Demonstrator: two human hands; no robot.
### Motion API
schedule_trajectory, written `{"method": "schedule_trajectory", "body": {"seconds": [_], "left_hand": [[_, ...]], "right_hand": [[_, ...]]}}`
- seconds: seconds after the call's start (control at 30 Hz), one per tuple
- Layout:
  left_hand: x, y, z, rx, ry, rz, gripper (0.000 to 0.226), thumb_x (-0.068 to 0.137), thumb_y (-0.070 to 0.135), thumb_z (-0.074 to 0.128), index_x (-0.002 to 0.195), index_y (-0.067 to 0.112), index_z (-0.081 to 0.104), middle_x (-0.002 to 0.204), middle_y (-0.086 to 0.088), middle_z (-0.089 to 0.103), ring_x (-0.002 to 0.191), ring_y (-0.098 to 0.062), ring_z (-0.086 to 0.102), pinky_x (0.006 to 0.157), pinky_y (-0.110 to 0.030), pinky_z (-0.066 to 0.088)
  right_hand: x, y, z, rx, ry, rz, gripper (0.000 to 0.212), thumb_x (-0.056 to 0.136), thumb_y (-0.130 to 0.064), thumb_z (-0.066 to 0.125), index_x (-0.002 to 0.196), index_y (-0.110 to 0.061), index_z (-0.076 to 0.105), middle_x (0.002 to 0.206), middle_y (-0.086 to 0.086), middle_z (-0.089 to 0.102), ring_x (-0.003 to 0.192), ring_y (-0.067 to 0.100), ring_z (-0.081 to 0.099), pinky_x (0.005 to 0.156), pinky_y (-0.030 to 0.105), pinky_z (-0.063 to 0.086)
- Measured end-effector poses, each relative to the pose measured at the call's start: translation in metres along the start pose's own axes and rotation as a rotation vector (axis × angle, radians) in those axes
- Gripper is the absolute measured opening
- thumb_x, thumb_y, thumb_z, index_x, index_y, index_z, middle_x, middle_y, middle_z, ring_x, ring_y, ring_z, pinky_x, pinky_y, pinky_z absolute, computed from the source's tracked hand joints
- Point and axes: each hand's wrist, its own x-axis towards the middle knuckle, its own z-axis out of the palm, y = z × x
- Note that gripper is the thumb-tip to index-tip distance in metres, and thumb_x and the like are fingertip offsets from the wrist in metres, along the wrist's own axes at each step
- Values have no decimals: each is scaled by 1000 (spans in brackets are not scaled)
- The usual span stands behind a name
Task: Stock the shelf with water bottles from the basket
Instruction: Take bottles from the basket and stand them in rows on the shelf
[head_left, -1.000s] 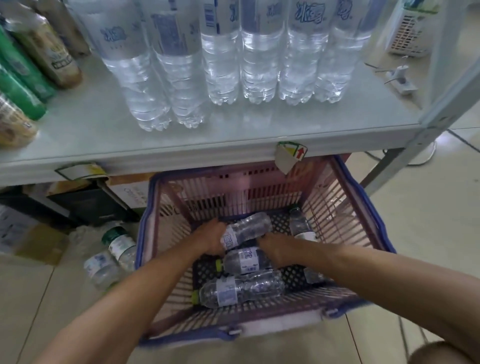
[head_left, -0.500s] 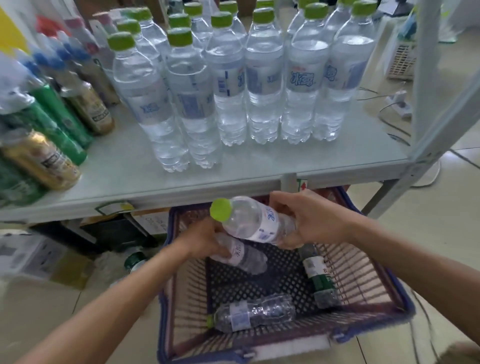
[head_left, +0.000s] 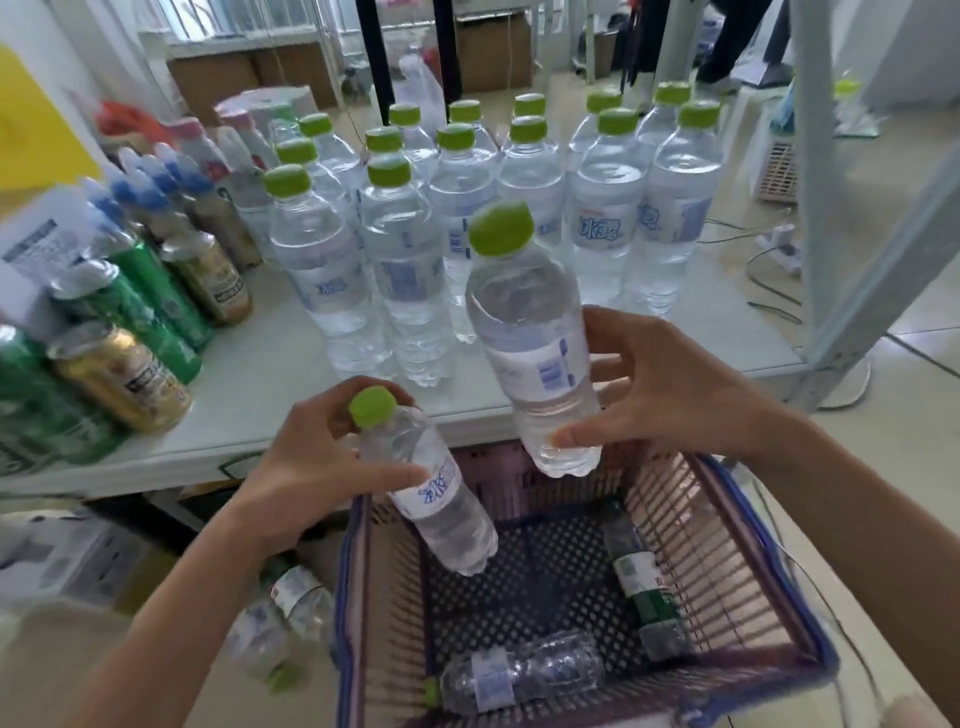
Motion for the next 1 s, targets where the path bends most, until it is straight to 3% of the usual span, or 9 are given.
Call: {"method": "schedule_trajectory", "body": {"seconds": [0.17, 0.4, 0.6, 0.73, 0.83, 1.0], "left_hand": [[0, 19, -8, -149, 71, 98, 68, 45, 27, 100, 107, 33, 73, 110, 1, 77, 108, -20, 71, 93, -51, 58], [28, 67, 1, -302, 265, 309, 64, 52, 18, 91, 113, 20, 73, 110, 5, 78, 107, -18, 73, 92, -34, 58], [59, 97, 31, -330, 334, 351, 68, 64, 2, 90, 128, 14, 70, 119, 4, 75, 107, -14, 72, 93, -31, 59], [79, 99, 47, -270, 334, 339, 69, 63, 8, 94, 127, 22, 71, 122, 11, 73, 114, -10, 68, 102, -40, 55], [86, 94, 57, -253, 379, 311, 71, 63, 10, 94, 129, 18, 69, 123, 11, 72, 116, -5, 67, 105, -38, 52], [91, 91, 65, 106, 466, 355, 82, 72, 43, 87, 144, 19, 55, 139, 4, 64, 126, -13, 62, 109, -38, 49]], "right_hand": [[17, -10, -13, -30, 105, -15, 71, 63, -23, 96, 126, -18, 64, 119, -15, 73, 106, 3, 71, 96, 33, 58], [41, 6, -19, 47, 291, 28, 63, 63, -22, 98, 117, -17, 66, 114, -9, 75, 102, 6, 73, 97, 36, 58], [52, 36, -10, 64, 406, 139, 69, 54, -41, 97, 112, -24, 66, 115, -12, 74, 100, 12, 75, 97, 45, 57], [55, 54, -3, 59, 462, 184, 65, 56, -41, 97, 110, -26, 64, 113, -12, 73, 100, 13, 74, 96, 45, 58], [59, 60, -4, 59, 488, 211, 65, 58, -41, 97, 111, -24, 63, 113, -11, 72, 101, 14, 73, 96, 44, 57], [58, 65, 6, 44, 486, 187, 66, 64, -42, 95, 114, -24, 57, 118, -12, 67, 114, 16, 67, 98, 33, 54]]}}
